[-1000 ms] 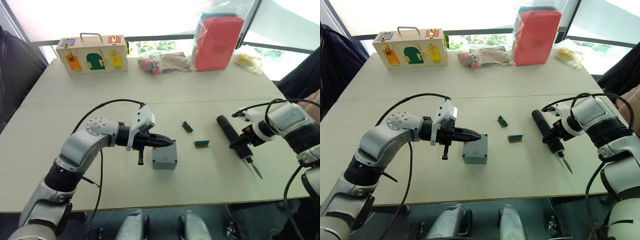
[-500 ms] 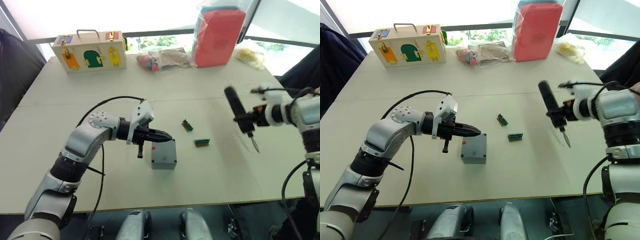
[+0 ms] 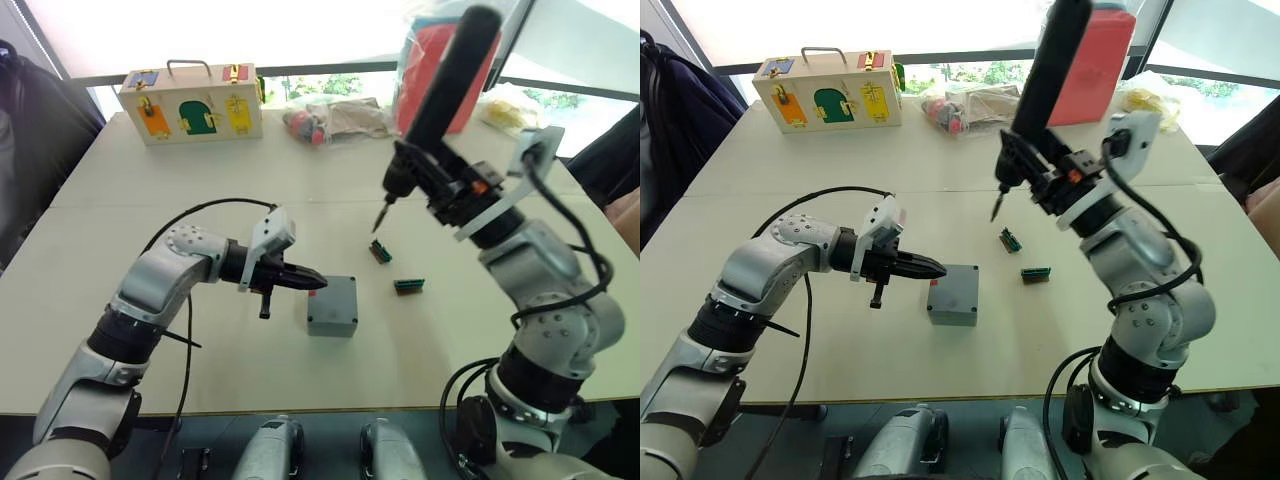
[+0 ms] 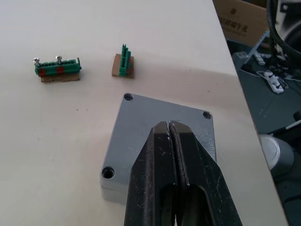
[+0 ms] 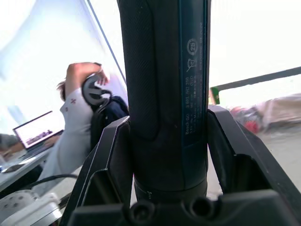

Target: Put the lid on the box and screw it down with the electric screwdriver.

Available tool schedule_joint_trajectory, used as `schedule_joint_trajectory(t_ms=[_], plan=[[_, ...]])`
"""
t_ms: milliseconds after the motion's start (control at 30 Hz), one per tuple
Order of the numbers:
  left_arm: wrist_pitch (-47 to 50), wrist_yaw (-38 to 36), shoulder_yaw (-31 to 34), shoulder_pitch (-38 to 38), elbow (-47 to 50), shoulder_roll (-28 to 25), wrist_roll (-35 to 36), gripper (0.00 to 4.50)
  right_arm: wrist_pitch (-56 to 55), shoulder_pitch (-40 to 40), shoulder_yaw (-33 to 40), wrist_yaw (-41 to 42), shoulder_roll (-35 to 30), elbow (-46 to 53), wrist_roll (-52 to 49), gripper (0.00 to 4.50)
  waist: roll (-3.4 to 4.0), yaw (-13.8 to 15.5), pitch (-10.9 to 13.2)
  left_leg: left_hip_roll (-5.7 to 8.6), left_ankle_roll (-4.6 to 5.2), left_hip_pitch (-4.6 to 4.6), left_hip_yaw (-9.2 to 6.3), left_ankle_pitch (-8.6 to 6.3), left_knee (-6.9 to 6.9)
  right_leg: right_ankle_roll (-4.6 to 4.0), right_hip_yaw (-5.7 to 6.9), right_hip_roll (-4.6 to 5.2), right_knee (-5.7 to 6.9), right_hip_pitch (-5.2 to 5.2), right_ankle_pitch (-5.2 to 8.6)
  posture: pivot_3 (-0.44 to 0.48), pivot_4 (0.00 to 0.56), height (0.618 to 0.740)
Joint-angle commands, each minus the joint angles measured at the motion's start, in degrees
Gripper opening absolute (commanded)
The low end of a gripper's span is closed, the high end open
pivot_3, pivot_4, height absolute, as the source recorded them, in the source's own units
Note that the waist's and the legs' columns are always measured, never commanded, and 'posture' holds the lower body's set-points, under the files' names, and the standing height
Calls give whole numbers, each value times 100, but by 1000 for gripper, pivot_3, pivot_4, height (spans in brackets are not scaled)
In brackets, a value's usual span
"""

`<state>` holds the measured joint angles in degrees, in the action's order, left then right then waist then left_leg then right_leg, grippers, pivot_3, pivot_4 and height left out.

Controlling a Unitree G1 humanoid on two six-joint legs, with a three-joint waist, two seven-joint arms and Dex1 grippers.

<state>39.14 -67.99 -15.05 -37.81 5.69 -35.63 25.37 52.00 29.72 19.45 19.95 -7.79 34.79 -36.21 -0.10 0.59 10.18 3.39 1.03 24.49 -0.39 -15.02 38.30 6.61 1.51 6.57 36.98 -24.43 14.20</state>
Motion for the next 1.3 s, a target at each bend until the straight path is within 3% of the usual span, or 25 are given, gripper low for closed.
schedule_joint_trajectory(t_ms=[33,300,533,1067,1300], plan=[[-16,179,-74,121,260,56,-116,0,-684,-235,-377,-101,102,351,95,1947,0,-10,0,0,0,0,0,0,0,0,0,0,0,0,0,0,150,740],[-313,217,-483,298,88,78,-579,0,-1386,-1095,-1234,-166,75,369,442,1947,0,-59,0,-2,2,-3,0,0,-2,0,0,-5,3,-1,2,0,150,740],[-482,88,-424,247,-197,119,-592,0,-1862,-1231,-1844,-349,64,116,976,1947,-1,-85,-1,-3,2,-8,0,0,-2,-1,-1,-6,3,0,3,0,150,740],[-454,7,-414,208,-247,58,-640,0,-2442,-1679,-2052,-182,-241,-297,1266,1947,-4,-118,-5,-4,26,-15,-1,-14,-2,0,0,-7,3,10,3,0,150,740],[-465,11,-485,292,-186,50,-711,0,-2915,-2286,-2440,-67,-342,-667,1669,1947,-19,-124,-27,-5,38,-54,0,-21,-5,-3,-1,-8,-2,48,10,0,150,740]])
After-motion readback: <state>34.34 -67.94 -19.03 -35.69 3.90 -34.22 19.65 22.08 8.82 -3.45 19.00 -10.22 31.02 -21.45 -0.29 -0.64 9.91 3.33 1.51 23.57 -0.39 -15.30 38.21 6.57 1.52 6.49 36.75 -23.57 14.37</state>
